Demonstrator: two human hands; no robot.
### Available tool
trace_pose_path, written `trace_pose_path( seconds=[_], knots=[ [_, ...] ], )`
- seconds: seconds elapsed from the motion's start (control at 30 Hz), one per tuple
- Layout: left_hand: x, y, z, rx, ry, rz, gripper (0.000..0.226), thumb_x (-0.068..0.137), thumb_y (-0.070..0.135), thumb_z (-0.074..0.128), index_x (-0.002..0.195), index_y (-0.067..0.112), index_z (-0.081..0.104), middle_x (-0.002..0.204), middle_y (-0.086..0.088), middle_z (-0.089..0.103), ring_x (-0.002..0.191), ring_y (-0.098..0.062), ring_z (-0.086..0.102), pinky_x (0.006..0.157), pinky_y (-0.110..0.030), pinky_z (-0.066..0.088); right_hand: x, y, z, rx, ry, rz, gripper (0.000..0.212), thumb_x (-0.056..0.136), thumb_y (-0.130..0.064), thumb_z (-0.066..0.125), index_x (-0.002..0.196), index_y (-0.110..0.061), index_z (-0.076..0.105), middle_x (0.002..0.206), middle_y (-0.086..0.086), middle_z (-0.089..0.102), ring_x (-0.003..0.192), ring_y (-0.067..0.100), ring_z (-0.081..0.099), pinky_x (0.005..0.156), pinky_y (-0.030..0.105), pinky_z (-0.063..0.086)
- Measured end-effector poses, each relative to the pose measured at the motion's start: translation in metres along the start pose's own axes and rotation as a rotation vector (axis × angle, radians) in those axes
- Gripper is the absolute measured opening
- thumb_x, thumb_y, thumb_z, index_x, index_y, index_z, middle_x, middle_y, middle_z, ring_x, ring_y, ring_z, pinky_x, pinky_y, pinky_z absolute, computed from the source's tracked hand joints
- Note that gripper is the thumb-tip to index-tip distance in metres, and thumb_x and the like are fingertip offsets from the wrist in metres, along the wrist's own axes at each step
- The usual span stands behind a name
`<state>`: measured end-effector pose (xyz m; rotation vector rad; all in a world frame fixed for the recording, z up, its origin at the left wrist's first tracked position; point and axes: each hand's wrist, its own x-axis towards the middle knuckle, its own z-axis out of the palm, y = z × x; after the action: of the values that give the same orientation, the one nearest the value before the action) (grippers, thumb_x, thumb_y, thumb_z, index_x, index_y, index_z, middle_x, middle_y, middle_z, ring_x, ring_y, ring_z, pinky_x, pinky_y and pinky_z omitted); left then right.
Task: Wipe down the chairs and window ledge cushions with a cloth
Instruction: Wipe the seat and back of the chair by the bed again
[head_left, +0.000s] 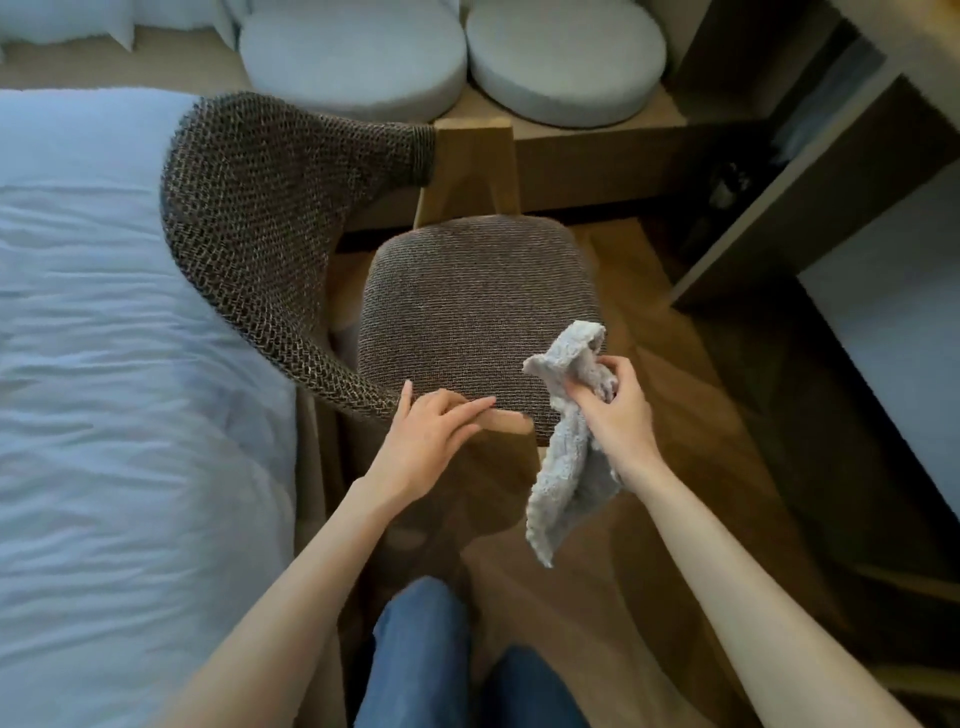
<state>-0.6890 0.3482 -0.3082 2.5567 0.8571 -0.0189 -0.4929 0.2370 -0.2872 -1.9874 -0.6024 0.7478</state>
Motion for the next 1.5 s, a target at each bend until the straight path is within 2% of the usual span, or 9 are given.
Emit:
trace_pose_path(
  seconds=[0.23,0.53,0.7,0.83,0.93,1.03,1.13,1.33,1.5],
  knots=[
    [0.003,-0.015,0.047,0.105,0.365,0.097,0.045,0.097,0.047,0.026,0.14,0.043,0.039,0.108,0.002,0.054,0.095,-0.021,0.048,0.096,-0.039,0.029,0.012,0.065,0.031,0.038,0.036,-0.273,0.027,0.086,-0.034,0.068,0.092,-0.052,0.049,0.089,-0.039,0.059,0.088,-0.011,0.058,0.075,0.023,0.05],
    [0.013,-0.026,0.087,0.072,0.731,0.164,0.036,0.099,0.042,0.037,0.132,0.043,0.051,0.111,0.002,0.053,0.104,-0.019,0.046,0.097,-0.034,0.023,0.024,0.131,0.085,0.233,0.116,-0.545,0.014,0.094,-0.046,0.053,0.106,-0.046,0.047,0.097,-0.022,0.061,0.09,-0.005,0.06,0.079,0.024,0.051],
    [0.015,-0.017,0.107,0.063,0.921,0.168,0.035,0.1,0.03,0.043,0.133,0.03,0.055,0.12,-0.004,0.055,0.116,-0.027,0.044,0.109,-0.044,0.022,0.021,0.164,0.084,0.378,0.051,-0.55,0.014,0.098,-0.05,0.04,0.109,-0.042,0.045,0.098,-0.022,0.058,0.089,-0.015,0.057,0.073,0.009,0.044],
    [0.016,-0.014,0.119,0.013,0.919,0.141,0.046,0.099,0.022,0.047,0.144,0.027,0.039,0.147,-0.005,0.037,0.143,-0.033,0.016,0.118,-0.049,0.004,0.017,0.17,0.07,0.474,-0.035,-0.516,0.031,0.105,-0.032,0.028,0.13,-0.018,0.04,0.106,-0.006,0.057,0.093,-0.004,0.057,0.085,0.025,0.042],
    [0.007,-0.019,0.137,-0.083,0.946,0.164,0.058,0.097,0.015,0.05,0.149,0.023,0.026,0.159,-0.007,0.007,0.147,-0.028,-0.003,0.12,-0.034,-0.001,0.009,0.161,0.064,0.384,-0.01,-0.687,0.027,0.1,-0.033,0.036,0.127,-0.03,0.038,0.12,0.001,0.051,0.107,-0.003,0.052,0.096,0.028,0.043],
    [-0.005,-0.022,0.16,-0.222,0.996,0.131,0.065,0.095,0.01,0.053,0.151,0.019,0.022,0.16,-0.007,-0.001,0.148,-0.021,-0.004,0.112,-0.007,-0.003,0.003,0.14,0.071,0.047,0.172,-1.078,0.032,0.097,-0.028,0.048,0.128,-0.035,0.045,0.123,0.002,0.04,0.109,-0.005,0.042,0.091,0.009,0.039],
    [-0.01,-0.031,0.174,-0.236,0.958,0.084,0.072,0.093,0.006,0.055,0.152,0.018,0.015,0.16,0.001,-0.003,0.147,-0.014,-0.007,0.111,-0.006,-0.005,0.013,0.129,0.079,-0.355,0.342,-1.29,0.04,0.09,-0.019,0.056,0.13,-0.025,0.052,0.126,0.014,0.04,0.119,0.025,0.043,0.088,0.024,0.048],
    [-0.012,-0.052,0.191,-0.105,0.802,0.053,0.085,0.092,0.01,0.056,0.149,0.03,-0.003,0.153,0.018,-0.021,0.142,-0.003,-0.022,0.117,-0.025,-0.008,0.032,0.169,0.075,-0.508,0.385,-1.376,0.03,0.089,-0.018,0.049,0.119,-0.018,0.051,0.116,0.009,0.04,0.1,0.031,0.049,0.065,0.033,0.052],
    [-0.012,-0.054,0.2,-0.084,0.75,0.004,0.087,0.09,0.011,0.059,0.15,0.027,-0.003,0.153,0.012,-0.022,0.14,-0.007,-0.027,0.112,-0.021,-0.013,0.029,0.217,0.069,-0.623,0.16,-1.225,0.025,0.088,-0.009,0.063,0.112,-0.006,0.067,0.105,0.019,0.053,0.094,0.033,0.053,0.065,0.048,0.055]
  ],
)
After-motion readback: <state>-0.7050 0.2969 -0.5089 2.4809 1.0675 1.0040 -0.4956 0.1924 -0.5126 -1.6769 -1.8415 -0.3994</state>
